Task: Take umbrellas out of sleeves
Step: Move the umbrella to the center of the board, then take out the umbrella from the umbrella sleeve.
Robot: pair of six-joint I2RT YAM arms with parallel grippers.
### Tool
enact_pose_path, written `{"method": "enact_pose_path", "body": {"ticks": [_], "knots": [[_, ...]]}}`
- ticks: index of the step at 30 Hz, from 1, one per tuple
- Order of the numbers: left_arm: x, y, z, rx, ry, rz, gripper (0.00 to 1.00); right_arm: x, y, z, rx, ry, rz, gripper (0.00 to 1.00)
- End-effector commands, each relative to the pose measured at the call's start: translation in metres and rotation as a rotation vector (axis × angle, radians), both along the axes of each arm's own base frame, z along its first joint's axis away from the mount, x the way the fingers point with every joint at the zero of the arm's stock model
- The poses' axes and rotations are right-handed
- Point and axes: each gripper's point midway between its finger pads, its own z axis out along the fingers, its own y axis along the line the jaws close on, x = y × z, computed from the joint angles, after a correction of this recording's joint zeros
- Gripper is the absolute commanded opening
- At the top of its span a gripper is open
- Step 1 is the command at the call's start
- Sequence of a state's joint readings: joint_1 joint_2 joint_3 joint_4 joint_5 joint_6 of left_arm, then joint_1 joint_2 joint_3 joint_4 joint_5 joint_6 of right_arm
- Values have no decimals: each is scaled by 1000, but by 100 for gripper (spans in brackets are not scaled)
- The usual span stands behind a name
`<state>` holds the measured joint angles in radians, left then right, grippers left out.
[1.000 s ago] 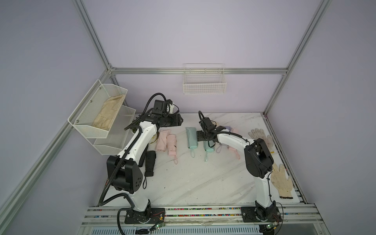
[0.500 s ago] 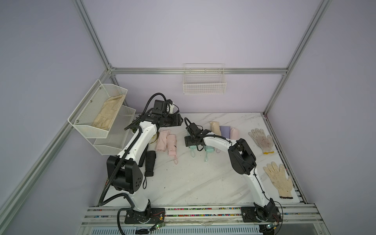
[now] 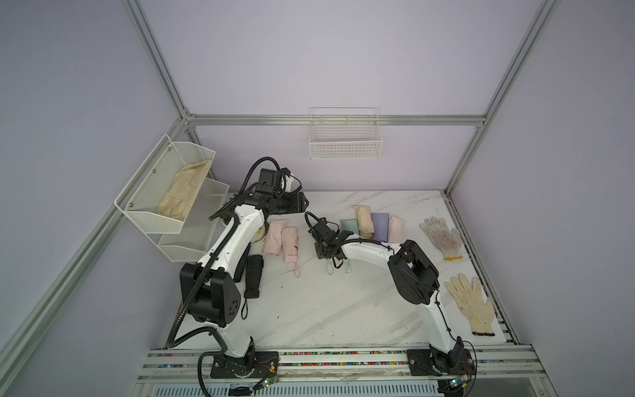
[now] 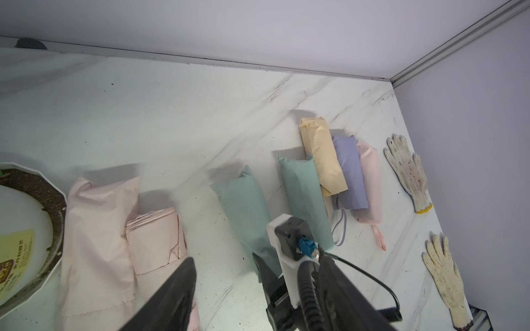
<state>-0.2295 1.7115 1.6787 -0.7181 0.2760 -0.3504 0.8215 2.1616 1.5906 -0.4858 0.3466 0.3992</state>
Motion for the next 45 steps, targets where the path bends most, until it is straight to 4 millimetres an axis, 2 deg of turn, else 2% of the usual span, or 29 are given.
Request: {"method": "enact_pose_path", "body": {"ticks": [1, 6, 8, 12, 16, 18, 21, 24, 26, 29, 32, 35, 37, 39, 45], "knots": [[2, -8, -9, -38, 20, -18, 67, -48, -20, -9, -65, 77, 45, 42], [1, -25, -26, -91, 78, -60, 67, -104, -50, -3, -14, 128, 37, 43], [1, -31, -33, -91, 96, -72, 67, -121, -61, -1, 29, 146, 28, 47], [-3, -46, -51, -79, 135, -107, 67, -135, -80, 16, 71, 126, 7, 64], [-12, -66, -62, -37, 152, -167, 65, -152, -98, 48, 163, 94, -21, 66], [-22, -79, -71, -1, 178, -198, 65, -167, -111, 64, 225, 86, -33, 64], [-45, -99, -84, -26, 240, -248, 65, -193, -128, 72, 313, 105, -31, 60], [-70, -108, -100, -100, 338, -261, 64, -217, -138, 63, 404, 149, -29, 55], [-84, -109, -110, -121, 357, -253, 64, -228, -136, 56, 450, 185, -18, 53], [-101, -110, -123, -143, 362, -257, 64, -230, -139, 46, 441, 194, -48, 52], [-109, -102, -141, -94, 359, -225, 65, -225, -141, 34, 399, 193, -84, 51], [-112, -93, -154, -61, 364, -195, 66, -219, -126, 27, 410, 208, -69, 46], [-112, -89, -156, -46, 355, -180, 68, -217, -114, 27, 436, 215, -49, 40], [-111, -86, -157, -33, 342, -170, 69, -214, -110, 24, 437, 217, -48, 39], [-109, -89, -166, -46, 359, -163, 70, -206, -121, 3, 301, 215, -103, 39]]}}
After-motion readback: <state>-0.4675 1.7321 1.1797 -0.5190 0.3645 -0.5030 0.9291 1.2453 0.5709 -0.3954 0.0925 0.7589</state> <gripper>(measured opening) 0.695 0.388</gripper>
